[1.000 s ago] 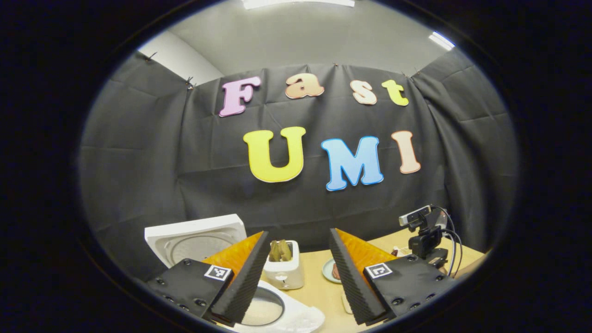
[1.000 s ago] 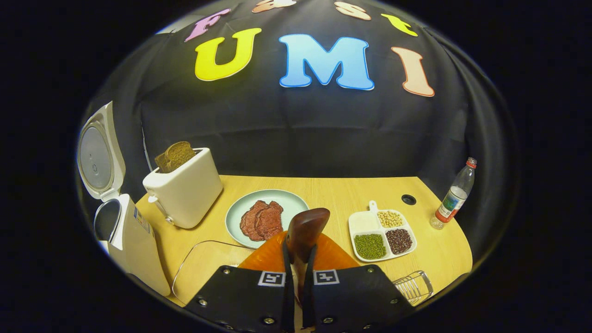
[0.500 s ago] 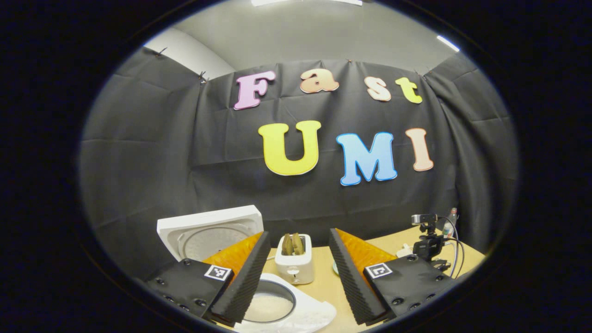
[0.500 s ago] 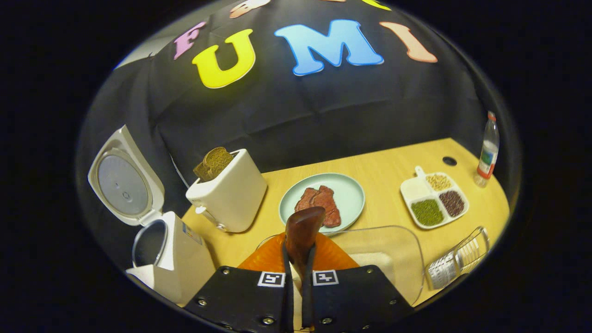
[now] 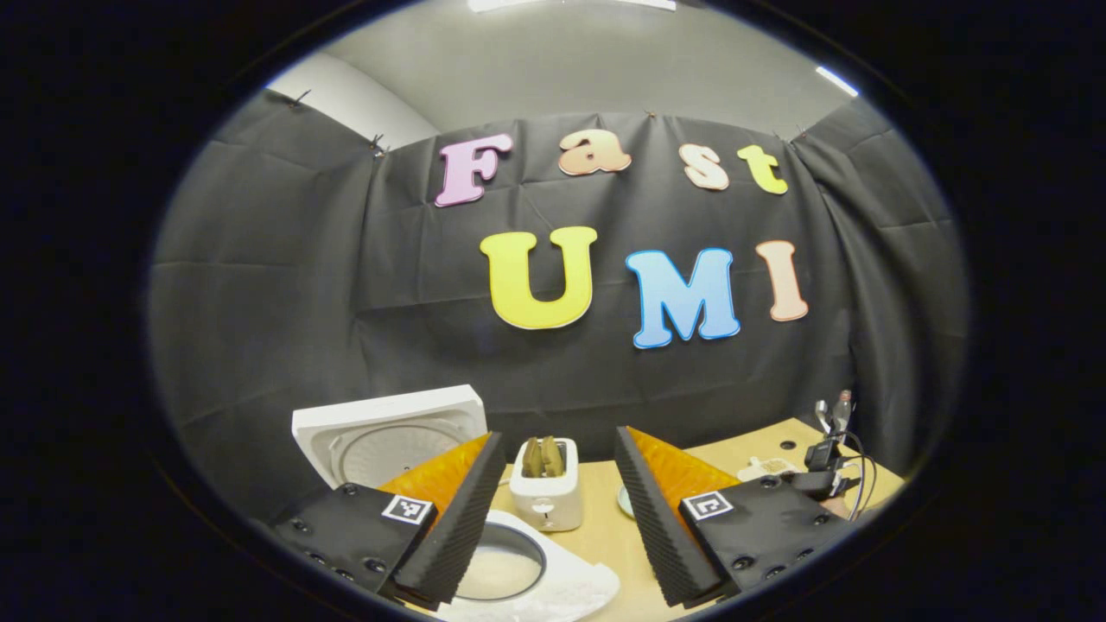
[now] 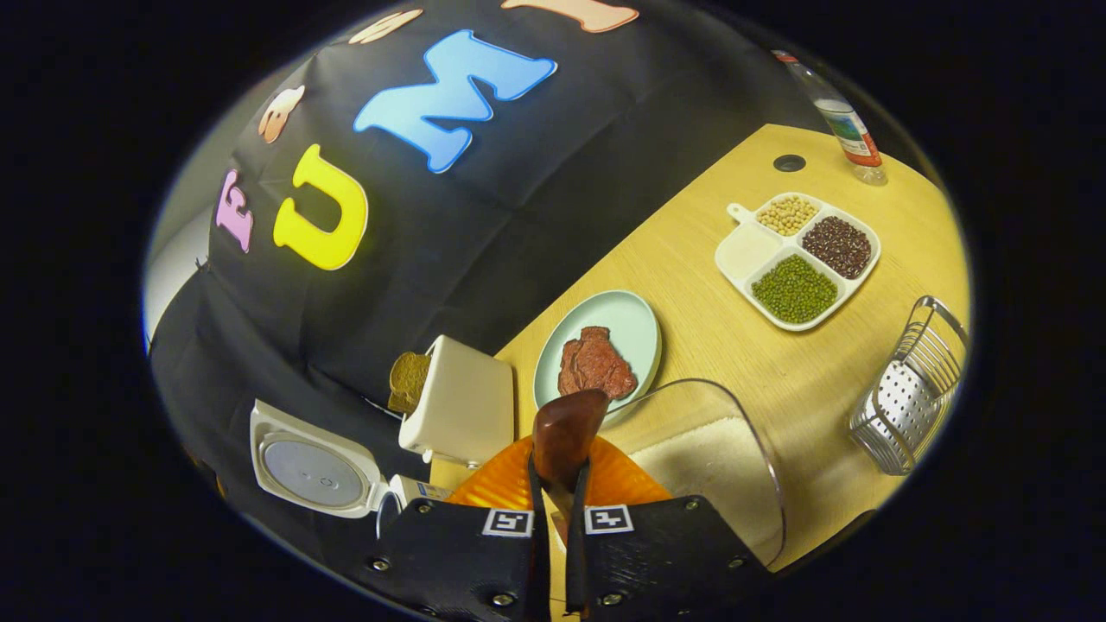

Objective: Close the left gripper, press the button to open the rice cooker; take a wooden spoon from the chopstick holder with the right hand, scoop a spoonful of rice and pour it into the rice cooker, then put the wooden spoon back into the chopstick holder.

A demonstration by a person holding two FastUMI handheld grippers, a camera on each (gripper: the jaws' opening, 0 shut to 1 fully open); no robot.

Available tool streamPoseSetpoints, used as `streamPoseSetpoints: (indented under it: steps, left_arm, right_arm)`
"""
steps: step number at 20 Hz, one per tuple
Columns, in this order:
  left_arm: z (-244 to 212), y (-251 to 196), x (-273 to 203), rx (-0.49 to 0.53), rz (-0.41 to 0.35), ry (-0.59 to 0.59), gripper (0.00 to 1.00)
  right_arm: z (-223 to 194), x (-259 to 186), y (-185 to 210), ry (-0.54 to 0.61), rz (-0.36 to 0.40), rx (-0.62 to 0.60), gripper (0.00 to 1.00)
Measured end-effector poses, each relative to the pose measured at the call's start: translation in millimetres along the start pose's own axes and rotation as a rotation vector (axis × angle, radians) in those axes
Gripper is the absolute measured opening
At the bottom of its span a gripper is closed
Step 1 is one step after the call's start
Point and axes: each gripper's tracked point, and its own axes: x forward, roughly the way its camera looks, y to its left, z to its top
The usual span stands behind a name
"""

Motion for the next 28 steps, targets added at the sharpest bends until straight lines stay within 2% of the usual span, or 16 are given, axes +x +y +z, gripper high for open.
streamPoseSetpoints:
  steps: [2, 4, 5, 7, 11, 12, 14, 17, 20, 22, 23, 24, 28]
  left_arm:
    - [2, -4, 3, -0.002, -0.005, -0.006, 0.89]
    - [5, -9, 0, -0.005, -0.012, -0.015, 0.87]
    - [5, -12, 0, -0.006, -0.014, -0.018, 0.90]
    - [8, -19, -3, -0.009, -0.024, -0.027, 0.87]
    - [16, -23, -8, 0.001, -0.043, -0.045, 0.90]
    - [20, -22, -9, 0.003, -0.045, -0.052, 0.87]
    - [23, -17, -11, 0.005, -0.049, -0.058, 0.87]
    - [24, -7, -13, -0.003, -0.048, -0.058, 0.93]
    - [29, 2, -18, -0.009, -0.050, -0.066, 0.90]
    - [32, 11, -19, -0.009, -0.045, -0.073, 0.93]
    - [33, 16, -22, -0.011, -0.040, -0.077, 0.90]
    - [34, 20, -25, -0.014, -0.035, -0.080, 0.93]
    - [30, 33, -31, -0.031, -0.023, -0.073, 0.93]
  right_arm:
    - [13, -8, 4, -0.018, 0.022, 0.010, 0.07]
    - [24, -18, 14, -0.026, 0.062, 0.058, 0.07]
    - [29, -24, 18, -0.032, 0.082, 0.087, 0.07]
    - [39, -32, 24, -0.052, 0.114, 0.139, 0.07]
    - [52, -47, 43, -0.073, 0.167, 0.180, 0.07]
    - [55, -50, 49, -0.078, 0.173, 0.176, 0.07]
    - [57, -56, 62, -0.083, 0.189, 0.171, 0.07]
    - [54, -59, 89, -0.081, 0.229, 0.184, 0.07]
    - [52, -58, 113, -0.080, 0.265, 0.195, 0.07]
    - [49, -57, 128, -0.072, 0.284, 0.195, 0.07]
    - [46, -57, 136, -0.067, 0.293, 0.196, 0.07]
    - [43, -55, 145, -0.059, 0.305, 0.193, 0.07]
    - [21, -44, 173, -0.012, 0.333, 0.161, 0.07]
